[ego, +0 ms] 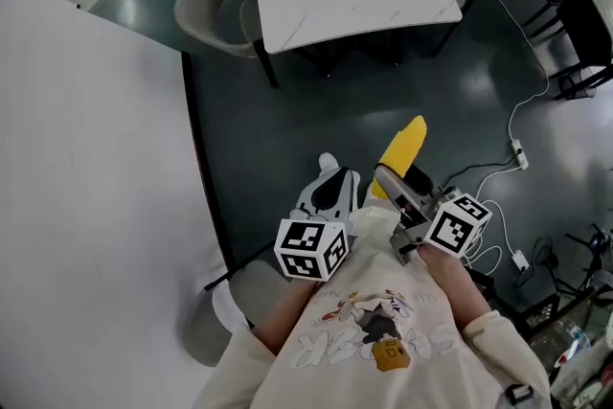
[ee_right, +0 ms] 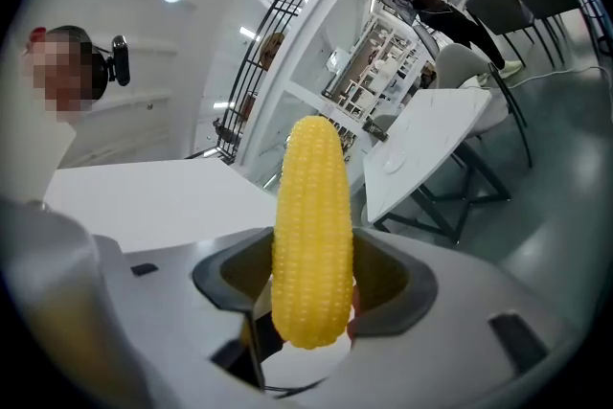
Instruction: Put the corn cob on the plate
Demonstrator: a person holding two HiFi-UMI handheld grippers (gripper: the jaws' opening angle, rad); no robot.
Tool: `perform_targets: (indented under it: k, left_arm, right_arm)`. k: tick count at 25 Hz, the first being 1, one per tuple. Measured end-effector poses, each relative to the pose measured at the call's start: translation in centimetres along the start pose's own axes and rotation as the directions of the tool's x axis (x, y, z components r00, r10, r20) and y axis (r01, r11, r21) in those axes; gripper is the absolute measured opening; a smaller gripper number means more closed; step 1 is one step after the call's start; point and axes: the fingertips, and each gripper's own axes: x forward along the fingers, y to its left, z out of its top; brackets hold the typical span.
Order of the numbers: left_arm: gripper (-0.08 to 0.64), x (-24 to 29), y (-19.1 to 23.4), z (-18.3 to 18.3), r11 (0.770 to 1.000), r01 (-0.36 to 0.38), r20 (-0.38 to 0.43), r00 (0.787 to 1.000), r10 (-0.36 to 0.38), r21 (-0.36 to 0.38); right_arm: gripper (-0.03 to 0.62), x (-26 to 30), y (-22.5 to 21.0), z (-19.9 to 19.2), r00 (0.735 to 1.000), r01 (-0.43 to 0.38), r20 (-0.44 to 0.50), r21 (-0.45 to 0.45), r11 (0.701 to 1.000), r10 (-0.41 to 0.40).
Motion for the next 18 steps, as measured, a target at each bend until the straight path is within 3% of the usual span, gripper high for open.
perform_targets:
  k: [5, 10, 18]
  left_arm:
    - [0.006, 2.7, 1.5, 1.3, 0.999, 0.013, -0.022, 1.0, -0.014, -0.051]
    - [0.005, 7.7, 4.9, 4.9, 0.995, 0.057, -0.038, 0.997, -0.061, -0.084]
    - [0.006, 17.9, 14.3, 17.7, 0.987, 0.142, -0.076, 0.986, -0.148, -0.076]
  right_arm:
    - [0.241, 2.8, -0.9, 1.5, 1.0, -0.008, -0.019, 0.019, 1.0, 0.008]
    - [0.241, 8.3, -2.9, 4.8, 0.999, 0.015, -0.031, 0.004, 1.0, -0.015]
    - [0.241, 23.4, -4.4, 14.0, 1.0, -0.021, -0.018, 0.064, 0.998, 0.022]
